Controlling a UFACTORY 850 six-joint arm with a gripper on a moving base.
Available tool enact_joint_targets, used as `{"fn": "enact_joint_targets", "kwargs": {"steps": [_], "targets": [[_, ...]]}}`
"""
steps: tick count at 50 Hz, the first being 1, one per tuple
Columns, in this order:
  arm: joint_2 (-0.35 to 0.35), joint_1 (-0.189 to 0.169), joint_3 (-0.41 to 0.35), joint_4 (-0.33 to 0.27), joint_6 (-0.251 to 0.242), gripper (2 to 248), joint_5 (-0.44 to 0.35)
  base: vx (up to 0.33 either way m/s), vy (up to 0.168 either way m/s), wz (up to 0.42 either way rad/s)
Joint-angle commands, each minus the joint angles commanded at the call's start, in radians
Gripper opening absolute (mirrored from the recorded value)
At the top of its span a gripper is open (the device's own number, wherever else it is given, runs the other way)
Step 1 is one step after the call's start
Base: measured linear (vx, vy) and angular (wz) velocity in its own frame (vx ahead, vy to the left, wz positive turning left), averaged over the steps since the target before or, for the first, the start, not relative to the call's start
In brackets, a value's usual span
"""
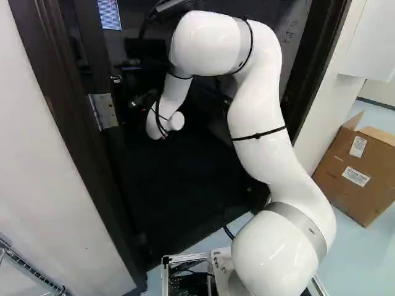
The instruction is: Open the door and move inside
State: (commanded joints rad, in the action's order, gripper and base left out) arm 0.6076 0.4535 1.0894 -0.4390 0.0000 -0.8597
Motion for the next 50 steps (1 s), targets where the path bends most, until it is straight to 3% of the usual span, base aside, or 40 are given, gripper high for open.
{"fn": "enact_joint_targets", "kwargs": {"steps": [28,50], "targets": [[-0.014,-0.014,-0.019,0.000,0.000,247,0.000,0.000,0.000,0.000],[-0.031,-0.048,-0.042,0.000,0.000,247,0.000,0.000,0.000,0.000]]}}
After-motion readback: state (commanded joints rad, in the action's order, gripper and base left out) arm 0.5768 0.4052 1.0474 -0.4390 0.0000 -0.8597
